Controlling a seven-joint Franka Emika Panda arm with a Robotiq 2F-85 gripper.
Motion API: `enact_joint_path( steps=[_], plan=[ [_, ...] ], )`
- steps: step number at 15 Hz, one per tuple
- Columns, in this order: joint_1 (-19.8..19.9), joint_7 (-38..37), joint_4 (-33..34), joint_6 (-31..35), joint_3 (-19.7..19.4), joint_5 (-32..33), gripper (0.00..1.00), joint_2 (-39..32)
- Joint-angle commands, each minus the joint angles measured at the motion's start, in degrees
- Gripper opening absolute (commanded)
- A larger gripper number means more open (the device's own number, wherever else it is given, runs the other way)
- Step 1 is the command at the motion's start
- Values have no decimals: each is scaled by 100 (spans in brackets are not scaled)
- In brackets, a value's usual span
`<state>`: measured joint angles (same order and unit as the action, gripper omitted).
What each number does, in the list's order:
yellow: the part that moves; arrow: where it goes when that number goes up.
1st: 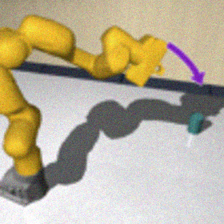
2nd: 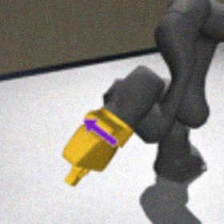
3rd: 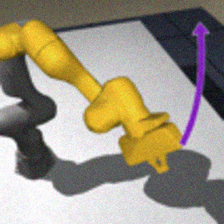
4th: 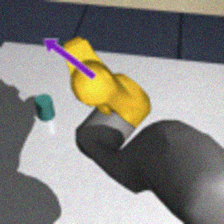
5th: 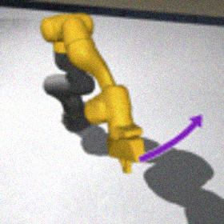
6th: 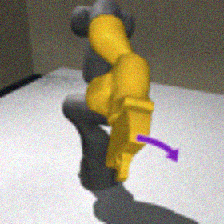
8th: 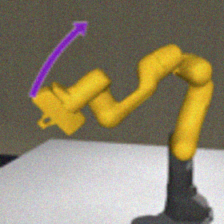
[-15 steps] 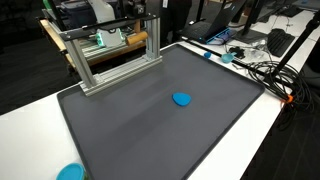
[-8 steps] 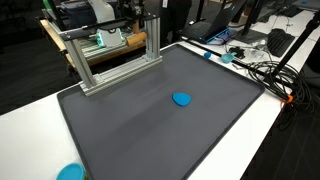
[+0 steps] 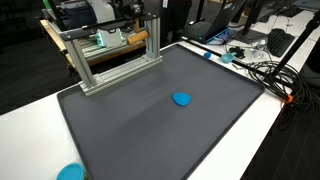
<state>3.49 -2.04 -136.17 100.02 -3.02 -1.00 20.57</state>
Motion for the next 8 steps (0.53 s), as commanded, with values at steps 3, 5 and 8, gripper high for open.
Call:
enact_joint_path(
  steps=[3, 5, 8],
  plan=[
    [-49, 164, 108, -719, -59, -235, 100, 50],
    [-90, 273, 187, -969, -57, -328, 100, -153],
    [-78, 125, 134, -998, 10, -281, 100, -243]
  ],
)
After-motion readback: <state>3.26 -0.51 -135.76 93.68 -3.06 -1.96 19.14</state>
